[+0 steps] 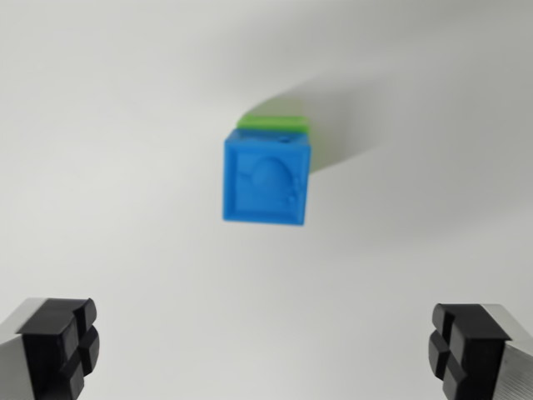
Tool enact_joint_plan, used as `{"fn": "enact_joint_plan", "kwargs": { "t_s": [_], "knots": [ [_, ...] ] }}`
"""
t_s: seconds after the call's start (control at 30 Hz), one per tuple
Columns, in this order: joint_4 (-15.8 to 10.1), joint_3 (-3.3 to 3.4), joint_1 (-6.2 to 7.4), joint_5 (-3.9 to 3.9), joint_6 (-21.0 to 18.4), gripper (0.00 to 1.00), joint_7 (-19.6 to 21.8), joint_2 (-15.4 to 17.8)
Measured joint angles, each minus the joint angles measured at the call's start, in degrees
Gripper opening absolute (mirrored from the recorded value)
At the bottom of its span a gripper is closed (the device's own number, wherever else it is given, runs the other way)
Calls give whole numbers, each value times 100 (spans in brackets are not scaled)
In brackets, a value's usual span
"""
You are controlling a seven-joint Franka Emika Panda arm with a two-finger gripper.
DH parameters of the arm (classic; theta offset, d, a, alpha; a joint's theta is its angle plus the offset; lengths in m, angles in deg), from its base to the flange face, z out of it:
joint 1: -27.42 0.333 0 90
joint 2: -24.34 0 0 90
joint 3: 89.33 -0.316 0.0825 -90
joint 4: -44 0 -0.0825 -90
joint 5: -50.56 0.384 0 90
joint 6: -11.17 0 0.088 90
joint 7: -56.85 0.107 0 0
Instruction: Stack cube
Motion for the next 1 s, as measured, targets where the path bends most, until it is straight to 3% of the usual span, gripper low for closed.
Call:
{"fn": "enact_joint_plan", "kwargs": {
  "t_s": [0.53, 1.0],
  "knots": [
    [470, 0, 0, 5, -835, 100, -5, 366],
    [771, 0, 0, 6, -1264, 100, -7, 487]
  ]
}}
